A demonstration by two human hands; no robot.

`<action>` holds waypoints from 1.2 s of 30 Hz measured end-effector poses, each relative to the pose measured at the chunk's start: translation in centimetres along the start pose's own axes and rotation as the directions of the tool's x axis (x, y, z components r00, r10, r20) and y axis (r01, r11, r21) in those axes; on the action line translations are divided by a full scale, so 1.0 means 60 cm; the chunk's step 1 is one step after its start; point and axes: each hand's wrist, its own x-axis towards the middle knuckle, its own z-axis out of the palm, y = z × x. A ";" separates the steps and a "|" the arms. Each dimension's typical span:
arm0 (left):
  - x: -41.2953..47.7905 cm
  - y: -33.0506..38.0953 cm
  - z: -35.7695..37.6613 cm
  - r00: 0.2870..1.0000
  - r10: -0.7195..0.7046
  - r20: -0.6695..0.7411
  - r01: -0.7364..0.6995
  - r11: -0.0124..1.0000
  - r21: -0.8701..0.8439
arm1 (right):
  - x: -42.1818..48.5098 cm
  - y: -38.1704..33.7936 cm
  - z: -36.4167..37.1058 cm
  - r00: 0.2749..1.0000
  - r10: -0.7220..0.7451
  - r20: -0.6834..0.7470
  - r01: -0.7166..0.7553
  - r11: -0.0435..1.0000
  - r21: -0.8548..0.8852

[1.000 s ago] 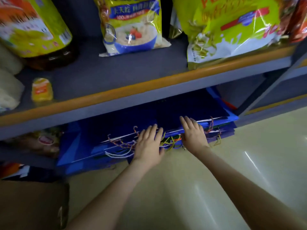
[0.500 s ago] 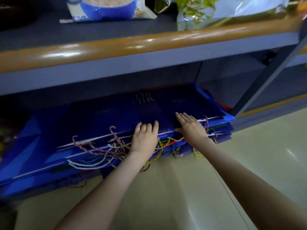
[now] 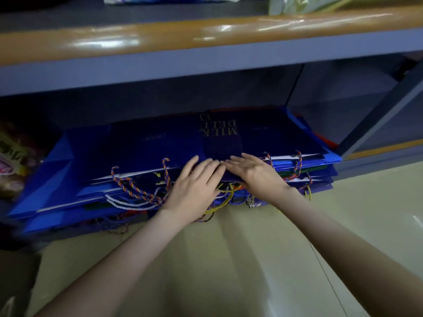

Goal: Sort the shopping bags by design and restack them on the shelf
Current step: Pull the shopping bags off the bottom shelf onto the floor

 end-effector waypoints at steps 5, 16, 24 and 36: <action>-0.058 -0.092 -0.023 0.886 -0.330 0.326 0.288 0.942 0.173 | -0.024 0.029 -0.003 0.993 0.045 0.112 -0.055 0.995 0.089; -0.064 -0.068 0.008 0.964 -0.161 0.213 0.157 0.987 0.034 | 0.048 -0.066 -0.046 0.956 0.083 0.282 -0.170 0.939 0.300; -0.043 -0.157 0.001 0.671 -0.477 0.568 0.616 0.785 -0.068 | 0.057 -0.078 -0.009 0.892 0.215 0.397 -0.356 0.875 0.327; -0.004 -0.054 -0.043 0.950 -0.118 0.289 0.060 0.977 0.204 | 0.065 -0.080 -0.072 0.990 0.113 -0.090 -0.118 0.991 -0.056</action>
